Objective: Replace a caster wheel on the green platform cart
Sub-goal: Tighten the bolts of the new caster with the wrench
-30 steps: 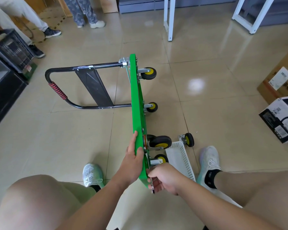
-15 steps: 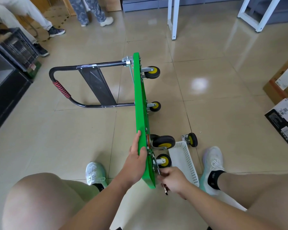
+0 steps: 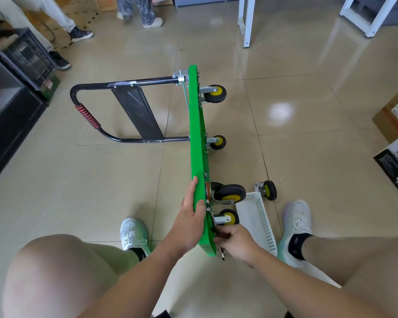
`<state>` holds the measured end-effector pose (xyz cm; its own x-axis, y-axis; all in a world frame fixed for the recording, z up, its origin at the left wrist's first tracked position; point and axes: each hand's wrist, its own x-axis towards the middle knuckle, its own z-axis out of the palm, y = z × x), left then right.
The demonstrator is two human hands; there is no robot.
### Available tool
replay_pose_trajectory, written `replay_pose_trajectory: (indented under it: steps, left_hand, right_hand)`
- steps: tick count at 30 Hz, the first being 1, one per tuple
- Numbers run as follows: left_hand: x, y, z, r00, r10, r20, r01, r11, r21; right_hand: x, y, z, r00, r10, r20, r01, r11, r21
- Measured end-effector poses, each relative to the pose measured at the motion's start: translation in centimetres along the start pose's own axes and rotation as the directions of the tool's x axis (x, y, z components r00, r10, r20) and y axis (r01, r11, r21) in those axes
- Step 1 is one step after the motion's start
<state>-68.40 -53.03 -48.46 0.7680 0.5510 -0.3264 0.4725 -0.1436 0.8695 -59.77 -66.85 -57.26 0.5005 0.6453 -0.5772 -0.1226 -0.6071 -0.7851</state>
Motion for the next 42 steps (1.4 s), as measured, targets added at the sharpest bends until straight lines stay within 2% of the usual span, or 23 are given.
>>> replay_pose_trajectory:
  steps: [8, 12, 15, 17, 30, 37, 42]
  left_hand:
    - [-0.1, -0.1, -0.1, 1.000, 0.012, -0.007, -0.012, 1.000, 0.013]
    - [-0.2, 0.0, 0.0, 1.000, 0.025, -0.003, -0.025, 1.000, -0.006]
    - [-0.3, 0.2, 0.0, 1.000, 0.017, -0.002, -0.017, 1.000, -0.002]
    - [-0.3, 0.2, -0.1, 1.000, 0.015, -0.003, -0.015, 1.000, 0.003]
    - [-0.2, 0.1, 0.0, 1.000, -0.002, -0.004, 0.002, 1.000, 0.005]
    - [-0.1, 0.0, 0.0, 1.000, -0.008, -0.008, 0.008, 1.000, 0.011]
    - [0.0, -0.2, 0.1, 1.000, -0.010, 0.003, 0.010, 1.000, -0.005]
  right_hand:
    - [-1.2, -0.7, 0.1, 0.999, 0.016, 0.034, -0.018, 0.999, 0.044]
    - [-2.3, -1.5, 0.4, 0.996, 0.061, 0.065, -0.074, 0.972, 0.221]
    - [-2.8, -3.0, 0.6, 0.991, 0.121, 0.063, -0.136, 0.909, 0.394]
    - [-2.9, -3.7, 0.4, 0.986, 0.154, 0.069, -0.169, 0.885, 0.433]
    - [-3.1, 0.0, -0.1, 0.995, 0.094, -0.022, -0.090, 0.985, 0.146]
    - [-1.9, 0.3, -0.5, 0.999, 0.014, 0.042, -0.024, 0.969, 0.248]
    - [-0.1, 1.6, -0.4, 1.000, -0.004, 0.029, -0.003, 0.974, 0.226]
